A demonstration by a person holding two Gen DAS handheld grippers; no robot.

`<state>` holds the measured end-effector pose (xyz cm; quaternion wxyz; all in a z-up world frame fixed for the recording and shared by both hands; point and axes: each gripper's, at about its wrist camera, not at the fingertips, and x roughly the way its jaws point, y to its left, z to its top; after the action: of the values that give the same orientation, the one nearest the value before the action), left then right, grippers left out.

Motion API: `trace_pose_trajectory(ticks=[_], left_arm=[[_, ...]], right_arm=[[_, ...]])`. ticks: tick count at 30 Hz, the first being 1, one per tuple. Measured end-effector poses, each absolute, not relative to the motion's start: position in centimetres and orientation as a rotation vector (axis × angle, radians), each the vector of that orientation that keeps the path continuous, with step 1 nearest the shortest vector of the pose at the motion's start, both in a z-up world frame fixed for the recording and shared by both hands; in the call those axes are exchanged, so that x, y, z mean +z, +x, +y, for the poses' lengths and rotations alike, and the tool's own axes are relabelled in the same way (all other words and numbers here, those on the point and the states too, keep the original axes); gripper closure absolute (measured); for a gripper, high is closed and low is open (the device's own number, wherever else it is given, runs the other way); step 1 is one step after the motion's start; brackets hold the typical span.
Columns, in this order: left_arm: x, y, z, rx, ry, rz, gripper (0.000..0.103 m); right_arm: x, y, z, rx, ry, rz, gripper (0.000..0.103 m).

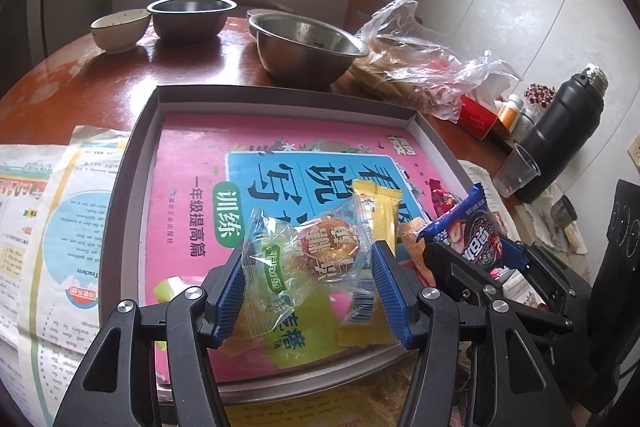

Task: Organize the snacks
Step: 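Lower the pastry into the tray with the left gripper while the right gripper lowers the blue pack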

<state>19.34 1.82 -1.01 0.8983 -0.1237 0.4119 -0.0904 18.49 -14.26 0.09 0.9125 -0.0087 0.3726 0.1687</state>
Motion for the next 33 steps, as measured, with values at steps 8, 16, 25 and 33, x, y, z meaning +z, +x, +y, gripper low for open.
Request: trace_pose_trajectory(ticks=[8, 16, 25, 33], left_arm=[[-1.0, 19.3, 1.9, -0.187, -0.255, 0.855, 0.041], [-1.0, 19.2, 2.0, -0.186, -0.257, 0.855, 0.041], [-1.0, 19.2, 2.0, -0.186, -0.26, 0.855, 0.041], [-0.9, 19.1, 2.0, -0.185, -0.263, 0.858, 0.041]], right_arm=[[-0.4, 18.5, -13.4, 0.364, -0.038, 0.79, 0.044], [-0.3, 18.3, -13.3, 0.369, -0.035, 0.784, 0.044], [-0.3, 18.3, -13.8, 0.346, -0.03, 0.788, 0.044], [-0.3, 18.3, -14.3, 0.33, -0.016, 0.794, 0.04]])
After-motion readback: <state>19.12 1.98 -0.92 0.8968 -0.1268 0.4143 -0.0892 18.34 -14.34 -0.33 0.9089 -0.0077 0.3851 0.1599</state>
